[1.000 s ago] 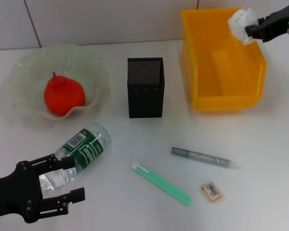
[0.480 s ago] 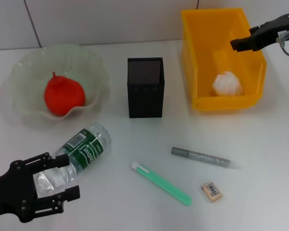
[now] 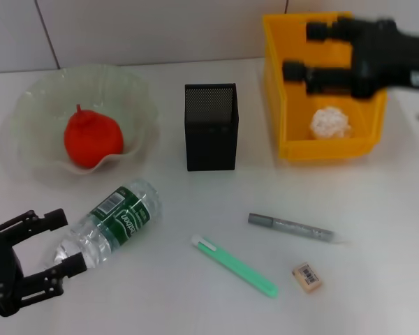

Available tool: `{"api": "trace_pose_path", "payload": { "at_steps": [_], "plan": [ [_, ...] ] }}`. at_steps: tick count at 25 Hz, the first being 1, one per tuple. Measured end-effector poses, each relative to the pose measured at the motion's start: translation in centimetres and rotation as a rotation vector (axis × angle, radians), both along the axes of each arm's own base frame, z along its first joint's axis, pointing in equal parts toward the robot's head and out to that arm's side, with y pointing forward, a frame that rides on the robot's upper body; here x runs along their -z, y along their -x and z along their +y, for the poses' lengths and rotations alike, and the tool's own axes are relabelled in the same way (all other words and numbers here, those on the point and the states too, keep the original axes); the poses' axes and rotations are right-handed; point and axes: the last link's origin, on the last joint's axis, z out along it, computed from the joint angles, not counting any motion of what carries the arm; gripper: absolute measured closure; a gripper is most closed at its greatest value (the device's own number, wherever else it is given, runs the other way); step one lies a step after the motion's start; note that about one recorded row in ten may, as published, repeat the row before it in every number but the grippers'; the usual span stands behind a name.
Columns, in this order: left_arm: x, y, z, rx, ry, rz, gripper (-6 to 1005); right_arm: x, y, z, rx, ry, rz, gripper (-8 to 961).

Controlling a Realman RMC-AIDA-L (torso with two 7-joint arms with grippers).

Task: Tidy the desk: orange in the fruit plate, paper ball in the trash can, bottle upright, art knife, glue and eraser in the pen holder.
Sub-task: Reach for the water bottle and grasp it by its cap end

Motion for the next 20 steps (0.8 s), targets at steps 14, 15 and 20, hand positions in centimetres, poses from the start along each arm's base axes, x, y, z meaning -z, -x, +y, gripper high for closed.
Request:
{"api": "trace_pose_path", "payload": {
  "at_steps": [14, 15, 20],
  "plan": [
    [-1.8, 2.7, -3.6, -0.103, -0.061, 0.097, 203, 4.7, -9.5, -5.9, -0.024, 0.11, 0.119, 136],
    [-2.0, 3.1, -4.0, -0.117, -0.077, 0.11, 203, 4.8, -9.7, -6.0, -0.018, 0.113, 0.12, 136],
    [-1.7, 4.2, -4.2, -0.149, -0.132, 0.153, 203, 5.4, -10.2, -6.3, -0.002, 0.129, 0.124, 136]
  ]
}}
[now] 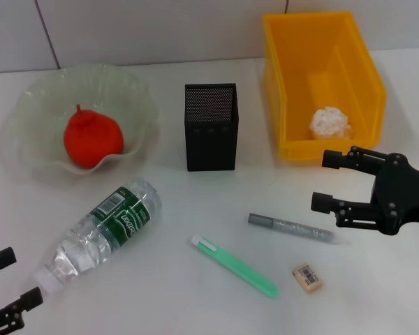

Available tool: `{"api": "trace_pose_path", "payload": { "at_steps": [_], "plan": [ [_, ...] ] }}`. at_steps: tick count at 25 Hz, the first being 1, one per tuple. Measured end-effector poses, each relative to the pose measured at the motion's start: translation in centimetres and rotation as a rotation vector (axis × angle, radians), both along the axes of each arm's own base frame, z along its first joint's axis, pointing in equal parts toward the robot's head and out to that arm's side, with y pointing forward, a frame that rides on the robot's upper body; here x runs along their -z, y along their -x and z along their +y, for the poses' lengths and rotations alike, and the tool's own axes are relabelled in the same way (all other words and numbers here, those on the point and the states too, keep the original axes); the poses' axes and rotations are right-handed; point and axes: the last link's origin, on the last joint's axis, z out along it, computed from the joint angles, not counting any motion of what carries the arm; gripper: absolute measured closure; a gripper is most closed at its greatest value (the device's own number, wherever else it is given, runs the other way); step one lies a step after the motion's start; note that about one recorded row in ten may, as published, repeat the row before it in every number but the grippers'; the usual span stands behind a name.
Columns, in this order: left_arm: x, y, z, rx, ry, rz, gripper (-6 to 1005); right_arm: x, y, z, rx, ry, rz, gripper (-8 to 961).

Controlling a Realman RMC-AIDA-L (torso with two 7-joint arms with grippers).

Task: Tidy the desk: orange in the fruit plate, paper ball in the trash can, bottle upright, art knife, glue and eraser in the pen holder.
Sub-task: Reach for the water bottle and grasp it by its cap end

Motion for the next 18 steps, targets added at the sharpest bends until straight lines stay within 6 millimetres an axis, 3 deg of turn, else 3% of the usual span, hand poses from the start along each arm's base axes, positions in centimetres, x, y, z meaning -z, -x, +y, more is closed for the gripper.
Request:
{"api": "trace_pose_path", "payload": {
  "at_steps": [18],
  "plan": [
    [2.4, 2.0, 2.2, -0.071, -0.001, 0.159, 250, 0.7, -0.3, 0.0, 0.017, 0.02, 0.012, 136]
  ]
}}
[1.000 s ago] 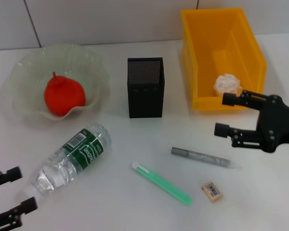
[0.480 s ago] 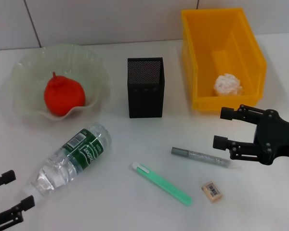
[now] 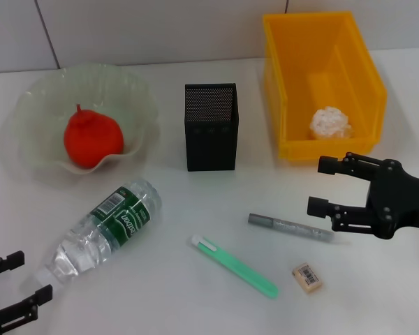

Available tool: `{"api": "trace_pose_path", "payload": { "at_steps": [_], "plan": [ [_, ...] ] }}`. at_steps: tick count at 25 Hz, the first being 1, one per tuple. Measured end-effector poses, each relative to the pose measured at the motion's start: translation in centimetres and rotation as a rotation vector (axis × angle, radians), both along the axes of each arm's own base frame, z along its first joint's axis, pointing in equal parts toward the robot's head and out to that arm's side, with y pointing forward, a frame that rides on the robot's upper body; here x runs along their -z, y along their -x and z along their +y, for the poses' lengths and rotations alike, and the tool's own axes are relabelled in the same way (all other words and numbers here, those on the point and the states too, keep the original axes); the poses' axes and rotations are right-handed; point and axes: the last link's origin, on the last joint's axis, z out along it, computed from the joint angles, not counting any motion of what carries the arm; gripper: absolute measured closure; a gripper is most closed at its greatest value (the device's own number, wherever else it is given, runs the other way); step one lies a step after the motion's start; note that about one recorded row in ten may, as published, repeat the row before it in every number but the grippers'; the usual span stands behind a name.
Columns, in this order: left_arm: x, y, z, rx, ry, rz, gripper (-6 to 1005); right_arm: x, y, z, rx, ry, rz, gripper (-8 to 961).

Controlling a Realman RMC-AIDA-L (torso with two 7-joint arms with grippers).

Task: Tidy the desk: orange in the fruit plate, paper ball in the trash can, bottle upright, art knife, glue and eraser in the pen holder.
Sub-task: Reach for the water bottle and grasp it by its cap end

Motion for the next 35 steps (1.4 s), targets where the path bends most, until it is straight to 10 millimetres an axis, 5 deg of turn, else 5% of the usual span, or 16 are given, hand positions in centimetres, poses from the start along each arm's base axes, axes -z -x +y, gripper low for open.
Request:
{"api": "trace_pose_path", "payload": {
  "at_steps": [35],
  "plan": [
    [1.9, -0.2, 1.2, 0.03, 0.051, 0.058, 387, 0.0, -0.1, -0.1, 0.014, 0.006, 0.007, 136]
  ]
}}
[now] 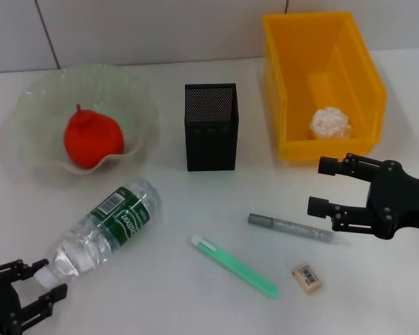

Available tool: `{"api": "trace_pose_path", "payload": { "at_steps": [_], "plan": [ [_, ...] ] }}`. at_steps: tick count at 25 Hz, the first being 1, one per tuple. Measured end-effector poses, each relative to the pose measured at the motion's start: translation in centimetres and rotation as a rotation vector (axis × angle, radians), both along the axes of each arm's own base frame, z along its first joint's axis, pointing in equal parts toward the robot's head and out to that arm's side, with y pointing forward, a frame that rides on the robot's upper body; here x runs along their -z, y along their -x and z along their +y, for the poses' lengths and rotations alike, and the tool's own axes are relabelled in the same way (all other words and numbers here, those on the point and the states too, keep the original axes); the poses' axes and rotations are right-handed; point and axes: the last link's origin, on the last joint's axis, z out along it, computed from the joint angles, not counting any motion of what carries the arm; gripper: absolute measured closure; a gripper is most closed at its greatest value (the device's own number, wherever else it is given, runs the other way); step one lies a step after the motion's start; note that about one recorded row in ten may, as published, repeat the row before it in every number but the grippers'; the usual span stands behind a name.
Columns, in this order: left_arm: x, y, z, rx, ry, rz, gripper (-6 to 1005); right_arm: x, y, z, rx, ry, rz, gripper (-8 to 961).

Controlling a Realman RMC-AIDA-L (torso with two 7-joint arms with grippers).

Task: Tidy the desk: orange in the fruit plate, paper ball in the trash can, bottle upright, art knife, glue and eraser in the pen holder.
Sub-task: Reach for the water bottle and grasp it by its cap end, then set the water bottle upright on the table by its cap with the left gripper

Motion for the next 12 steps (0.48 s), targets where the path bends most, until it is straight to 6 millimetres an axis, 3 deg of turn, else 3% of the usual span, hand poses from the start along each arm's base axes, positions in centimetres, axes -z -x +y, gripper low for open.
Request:
{"api": "trace_pose_path", "payload": {
  "at_steps": [5, 10, 12],
  "plan": [
    [0.18, -0.29, 0.56, 0.007, 0.011, 0.006, 422, 0.02, 0.11, 0.07, 0.002, 0.005, 0.005, 136],
    [0.28, -0.47, 0.69, 0.019, 0.02, 0.014, 546, -0.02, 0.14, 0.08, 0.002, 0.009, 0.007, 136],
    [0.15, -0.6, 0.72, 0.026, 0.019, 0.01, 547, -0.02, 0.15, 0.08, 0.005, 0.012, 0.009, 137]
  ]
}}
